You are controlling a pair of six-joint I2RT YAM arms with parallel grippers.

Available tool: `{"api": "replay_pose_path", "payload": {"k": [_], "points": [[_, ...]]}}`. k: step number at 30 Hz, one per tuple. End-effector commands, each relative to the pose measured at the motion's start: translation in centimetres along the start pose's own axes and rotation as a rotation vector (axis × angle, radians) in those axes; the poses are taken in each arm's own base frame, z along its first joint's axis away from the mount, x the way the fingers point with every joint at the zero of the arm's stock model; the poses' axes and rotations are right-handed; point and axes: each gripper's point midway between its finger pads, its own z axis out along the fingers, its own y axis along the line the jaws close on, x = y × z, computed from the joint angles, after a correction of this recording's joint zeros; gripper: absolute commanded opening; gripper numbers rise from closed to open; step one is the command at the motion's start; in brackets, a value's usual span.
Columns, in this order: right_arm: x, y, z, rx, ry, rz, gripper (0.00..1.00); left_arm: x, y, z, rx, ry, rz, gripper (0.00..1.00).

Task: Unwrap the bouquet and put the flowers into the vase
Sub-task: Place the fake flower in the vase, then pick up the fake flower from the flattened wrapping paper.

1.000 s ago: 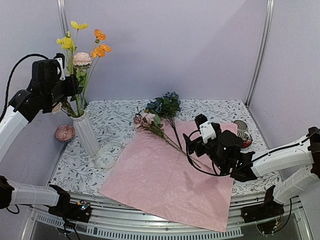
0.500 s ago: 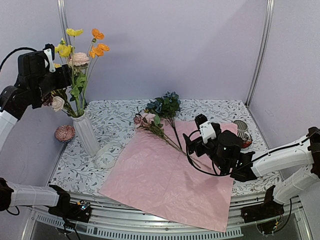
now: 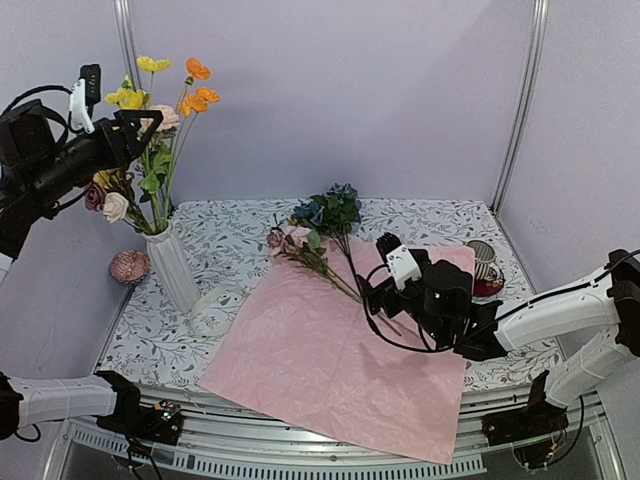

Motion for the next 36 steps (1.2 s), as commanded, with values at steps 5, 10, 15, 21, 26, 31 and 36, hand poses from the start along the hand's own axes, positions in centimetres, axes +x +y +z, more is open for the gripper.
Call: {"api": "replay_pose_path", "payload": {"k": [5,10,15,21,26,31,36], "points": [[-0.2,0.3,1.1,-0.055,0.062,0.043,0.99,5.6,-6.0,4.1,0.191,0.145,-0.005,0.73],[1.1,0.2,2.0,-0.126,0.155,0.069,0.99,8.5,-9.8,5.1,0.289,0.188,-0.028,0.73],[3.3,-0.1,2.8,-0.178,0.283,0.093,0.99,11.7,-13.4,5.6,0.354,0.235,-0.034,0.76],[5.0,-0.6,2.4,-0.222,0.356,0.198,0.99,17.1,-13.5,6.7,0.295,0.325,-0.038,0.85],[5.9,-2.1,2.4,-0.212,0.414,0.277,1.00,20.8,-11.1,7.3,0.178,0.360,-0.102,0.98],[7.5,-1.7,2.8,-0.246,0.524,0.314,1.00,24.6,-10.1,8.0,0.114,0.436,-0.153,0.98],[8.8,-0.6,2.8,-0.291,0.604,0.356,0.97,27.4,-9.9,9.0,0.074,0.526,-0.128,0.98]]}}
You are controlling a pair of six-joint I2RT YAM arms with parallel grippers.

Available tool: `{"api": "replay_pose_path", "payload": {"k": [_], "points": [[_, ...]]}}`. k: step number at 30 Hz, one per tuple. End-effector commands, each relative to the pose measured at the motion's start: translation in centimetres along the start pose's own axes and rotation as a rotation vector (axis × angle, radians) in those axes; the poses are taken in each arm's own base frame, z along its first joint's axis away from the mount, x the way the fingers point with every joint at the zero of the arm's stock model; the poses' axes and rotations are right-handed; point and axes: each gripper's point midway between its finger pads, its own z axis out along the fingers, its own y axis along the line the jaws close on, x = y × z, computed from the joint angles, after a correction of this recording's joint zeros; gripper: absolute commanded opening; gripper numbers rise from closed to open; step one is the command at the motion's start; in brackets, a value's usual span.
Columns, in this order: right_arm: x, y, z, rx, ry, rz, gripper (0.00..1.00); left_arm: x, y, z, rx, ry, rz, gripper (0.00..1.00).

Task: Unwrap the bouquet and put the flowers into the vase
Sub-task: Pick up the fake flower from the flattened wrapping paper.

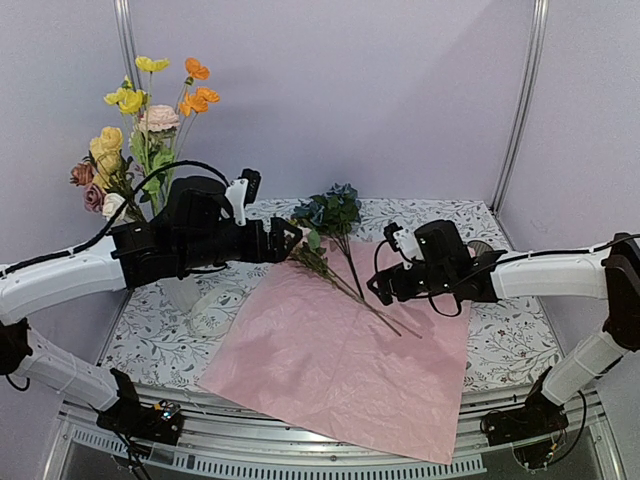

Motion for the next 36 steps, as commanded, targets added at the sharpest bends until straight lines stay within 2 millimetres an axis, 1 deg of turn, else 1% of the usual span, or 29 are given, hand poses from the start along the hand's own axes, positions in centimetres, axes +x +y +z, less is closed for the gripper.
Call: {"api": "replay_pose_path", "payload": {"k": [1,2,6,9,17,19,20,22,25,26,31,32,34,36], "points": [[1.8,0.8,0.6,-0.063,0.106,0.063,0.96,1.0,0.4,1.5,-0.048,0.040,-0.024,0.98],[2.0,0.8,0.6,-0.065,0.118,0.074,0.95,1.3,0.6,1.8,-0.062,0.050,-0.028,0.98],[2.9,0.6,1.0,-0.065,0.166,0.098,0.83,2.3,1.5,2.5,-0.101,0.071,-0.063,0.98],[3.3,0.6,0.9,-0.064,0.172,0.098,0.77,3.1,2.0,3.1,-0.117,0.093,-0.084,0.98],[4.3,0.7,1.4,-0.072,0.202,0.125,0.73,4.2,2.6,3.6,-0.140,0.123,-0.129,0.98],[4.7,0.7,1.8,-0.070,0.218,0.138,0.69,4.0,2.6,3.6,-0.138,0.121,-0.124,0.98],[5.1,0.7,2.0,-0.072,0.232,0.142,0.68,3.9,2.7,3.6,-0.141,0.122,-0.130,0.98],[5.3,1.2,2.2,-0.097,0.245,0.145,0.65,3.7,2.8,3.5,-0.132,0.125,-0.146,0.98],[5.7,1.3,2.5,-0.106,0.263,0.144,0.62,4.0,3.7,3.5,-0.146,0.134,-0.192,0.98],[5.9,1.3,2.7,-0.102,0.273,0.143,0.59,4.1,4.0,3.5,-0.141,0.137,-0.205,0.98],[6.8,0.9,3.6,-0.076,0.331,0.135,0.54,4.3,4.4,3.4,-0.118,0.125,-0.199,0.98],[7.0,0.9,3.8,-0.075,0.339,0.134,0.50,4.2,4.5,3.3,-0.121,0.120,-0.197,0.98],[7.2,0.9,4.0,-0.073,0.353,0.133,0.44,4.2,4.9,3.2,-0.144,0.114,-0.197,0.98],[7.4,0.7,4.2,-0.063,0.367,0.127,0.43,4.2,5.2,3.0,-0.157,0.112,-0.190,0.98]]}}
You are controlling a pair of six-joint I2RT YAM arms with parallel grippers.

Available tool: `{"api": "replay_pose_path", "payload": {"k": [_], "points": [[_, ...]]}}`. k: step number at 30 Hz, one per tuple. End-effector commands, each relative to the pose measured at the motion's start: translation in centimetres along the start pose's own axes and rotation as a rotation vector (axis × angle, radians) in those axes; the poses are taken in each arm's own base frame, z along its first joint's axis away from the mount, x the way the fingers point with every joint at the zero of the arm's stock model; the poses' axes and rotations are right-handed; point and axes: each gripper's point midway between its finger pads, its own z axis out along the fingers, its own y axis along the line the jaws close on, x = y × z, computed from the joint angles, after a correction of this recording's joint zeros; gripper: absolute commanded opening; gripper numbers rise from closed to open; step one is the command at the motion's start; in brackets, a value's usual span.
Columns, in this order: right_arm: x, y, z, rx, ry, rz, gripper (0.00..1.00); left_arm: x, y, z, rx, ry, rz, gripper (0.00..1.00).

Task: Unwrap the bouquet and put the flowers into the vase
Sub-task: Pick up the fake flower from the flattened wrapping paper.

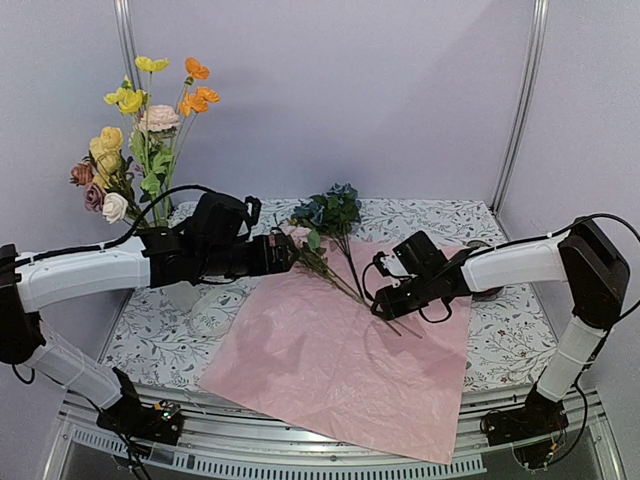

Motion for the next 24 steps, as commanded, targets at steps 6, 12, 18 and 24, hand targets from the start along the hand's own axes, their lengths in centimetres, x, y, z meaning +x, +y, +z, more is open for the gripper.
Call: {"api": "replay_pose_path", "payload": {"k": [6,12,18,24], "points": [[0.9,-1.1,1.3,0.057,0.078,-0.015,0.35,-0.9,-0.7,-1.1,0.047,-0.037,0.038,0.98],[1.2,-0.7,1.6,0.031,0.098,-0.023,0.29,-1.3,-0.7,-1.3,0.053,-0.056,0.040,0.98],[1.5,-0.7,2.1,0.029,0.117,-0.025,0.26,-1.5,-0.7,-1.5,0.050,-0.064,0.040,0.98],[0.5,-0.5,1.3,0.029,0.087,-0.040,0.29,-1.6,-0.6,-1.6,0.046,-0.068,0.040,0.98]]}}
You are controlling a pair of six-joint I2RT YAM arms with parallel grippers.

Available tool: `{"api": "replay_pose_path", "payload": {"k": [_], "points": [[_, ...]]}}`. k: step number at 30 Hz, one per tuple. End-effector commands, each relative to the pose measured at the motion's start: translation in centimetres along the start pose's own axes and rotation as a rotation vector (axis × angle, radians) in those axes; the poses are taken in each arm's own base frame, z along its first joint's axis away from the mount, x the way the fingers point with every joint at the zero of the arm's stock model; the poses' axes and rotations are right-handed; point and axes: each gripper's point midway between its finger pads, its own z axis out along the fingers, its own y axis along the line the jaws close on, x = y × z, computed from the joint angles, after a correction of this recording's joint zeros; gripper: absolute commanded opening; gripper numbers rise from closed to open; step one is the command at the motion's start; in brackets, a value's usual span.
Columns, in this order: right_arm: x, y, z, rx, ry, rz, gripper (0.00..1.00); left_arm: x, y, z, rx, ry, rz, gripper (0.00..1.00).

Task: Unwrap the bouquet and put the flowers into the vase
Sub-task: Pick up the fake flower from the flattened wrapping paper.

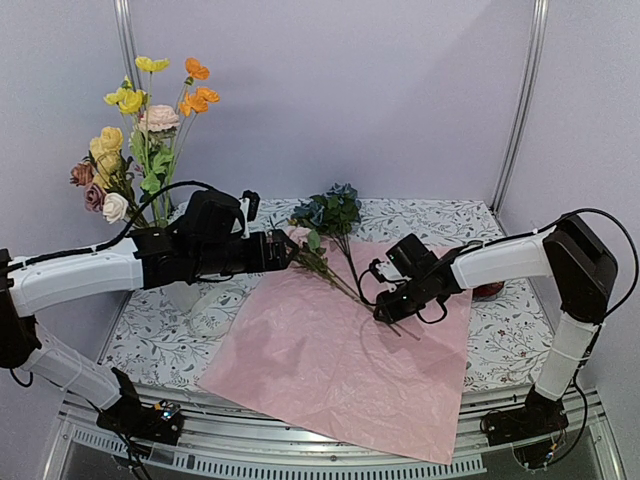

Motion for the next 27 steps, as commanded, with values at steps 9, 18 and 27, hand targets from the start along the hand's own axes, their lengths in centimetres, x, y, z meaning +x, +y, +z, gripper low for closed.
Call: {"api": "replay_pose_path", "payload": {"k": [9,18,27], "points": [[-2.5,1.3,-2.2,-0.042,-0.063,-0.062,0.27,-1.1,-0.4,-0.6,0.025,-0.035,0.004,0.98],[-1.5,1.0,-0.9,-0.041,-0.017,-0.053,0.21,-1.2,-0.7,-0.5,0.035,-0.033,0.002,0.98],[-0.2,0.2,0.5,-0.013,0.027,-0.048,0.20,-1.5,-1.0,-0.3,0.036,-0.030,0.016,0.98]]}}
